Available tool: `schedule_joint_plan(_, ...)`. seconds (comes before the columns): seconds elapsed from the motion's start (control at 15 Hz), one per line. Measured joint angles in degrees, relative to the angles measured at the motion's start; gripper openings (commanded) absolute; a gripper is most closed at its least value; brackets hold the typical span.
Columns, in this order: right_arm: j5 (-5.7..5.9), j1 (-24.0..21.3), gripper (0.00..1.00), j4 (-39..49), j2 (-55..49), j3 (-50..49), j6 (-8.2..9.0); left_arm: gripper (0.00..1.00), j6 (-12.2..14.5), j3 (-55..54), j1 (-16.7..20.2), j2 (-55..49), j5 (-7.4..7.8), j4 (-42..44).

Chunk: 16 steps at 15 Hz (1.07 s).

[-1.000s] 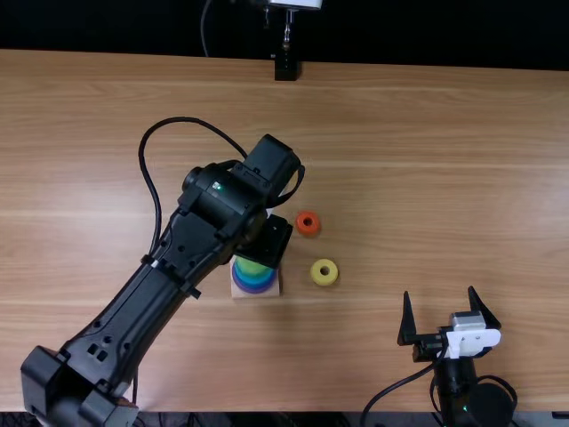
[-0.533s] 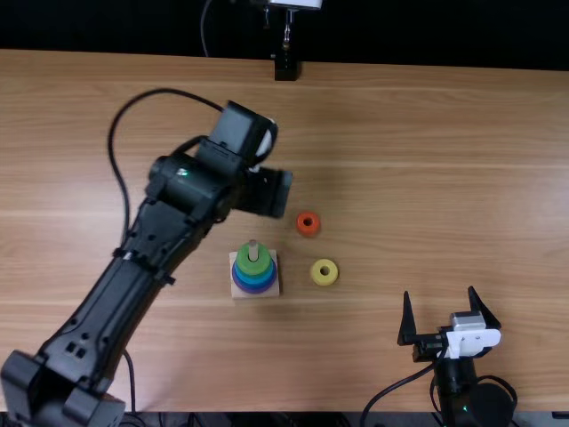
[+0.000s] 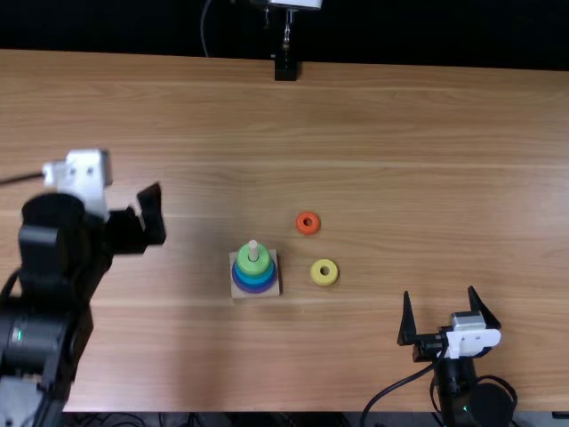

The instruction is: Build the Hanoi tower: stack the rings onto the peg from bottom to top in this color order: purple, dark blue, light blue, dark green, light green, yellow, orange.

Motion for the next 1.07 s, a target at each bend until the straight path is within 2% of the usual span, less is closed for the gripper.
schedule_joint_plan(0.13,0.02,0.02,1.0,0.0,0.0,0.0,-0.02,1.0,0.11,-16.52,0.94,-15.45,-4.13,9.46)
schedule_joint_plan(0.27,0.02,0.0,1.0,0.02,0.0,0.02,0.0,1.0,0.31,-28.85,0.94,-24.87,-6.36,20.55)
schedule_joint_plan(0.33,0.04,0.02,1.0,0.0,0.0,0.0,0.0,1.0,0.35,-34.16,0.94,-28.98,-6.8,23.45)
schedule_joint_plan(0.47,0.02,0.0,1.0,0.0,0.02,0.02,0.0,1.0,0.39,-42.21,1.09,-37.35,-6.64,24.46)
schedule_joint_plan(0.53,0.0,0.02,1.0,0.0,0.0,0.0,0.0,1.0,0.42,-45.68,1.09,-41.07,-5.77,24.81)
schedule_joint_plan(0.67,0.02,0.02,1.0,0.0,0.02,0.0,0.0,1.0,0.52,-50.45,1.6,-45.97,-2.56,25.05)
schedule_joint_plan(0.73,0.0,0.02,1.0,0.0,0.02,0.02,0.0,1.0,0.55,-52.33,1.97,-48.02,-1.77,25.05)
schedule_joint_plan(1.07,0.0,0.02,1.0,0.02,0.0,0.0,-0.04,1.0,1.29,-57.37,1.95,-56.68,-0.31,25.0)
